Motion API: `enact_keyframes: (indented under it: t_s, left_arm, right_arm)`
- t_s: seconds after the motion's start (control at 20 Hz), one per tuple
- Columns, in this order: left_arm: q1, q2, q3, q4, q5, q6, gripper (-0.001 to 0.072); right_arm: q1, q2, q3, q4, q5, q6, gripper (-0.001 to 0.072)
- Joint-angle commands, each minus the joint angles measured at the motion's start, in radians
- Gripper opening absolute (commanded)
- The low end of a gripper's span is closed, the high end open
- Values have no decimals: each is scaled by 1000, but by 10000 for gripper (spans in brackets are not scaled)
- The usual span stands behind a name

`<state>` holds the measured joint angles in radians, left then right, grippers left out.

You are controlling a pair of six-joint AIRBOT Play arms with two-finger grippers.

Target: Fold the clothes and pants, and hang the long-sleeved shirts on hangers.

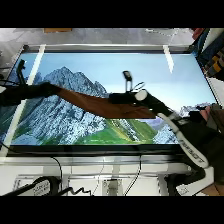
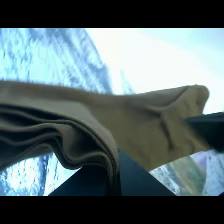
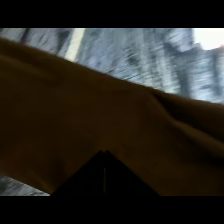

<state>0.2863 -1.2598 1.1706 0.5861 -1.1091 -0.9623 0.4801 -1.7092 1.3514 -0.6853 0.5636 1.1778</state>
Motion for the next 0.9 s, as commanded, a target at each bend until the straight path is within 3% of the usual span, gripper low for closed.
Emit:
enact_keyframes:
  t_s: [0.0, 0.25, 0.5, 0.7, 0.85]
  left_arm:
    - [0, 111, 1, 27, -19, 1, 17]
    - [-3, 131, -2, 27, -22, 1, 18]
    - [-85, 93, -7, 42, -16, 1, 17]
    - [-297, 20, -7, 31, 58, 1, 17]
    - [-526, -63, -7, 2, 264, 1, 16]
  right_arm:
    - [142, -165, 183, 0, 80, 96, 8]
    - [281, -273, 312, -1, 72, 123, 9]
    - [217, -248, 312, -140, 130, 123, 9]
    - [16, -184, 312, -277, 285, 170, 9]
    - [-180, -128, 312, -349, 412, 209, 9]
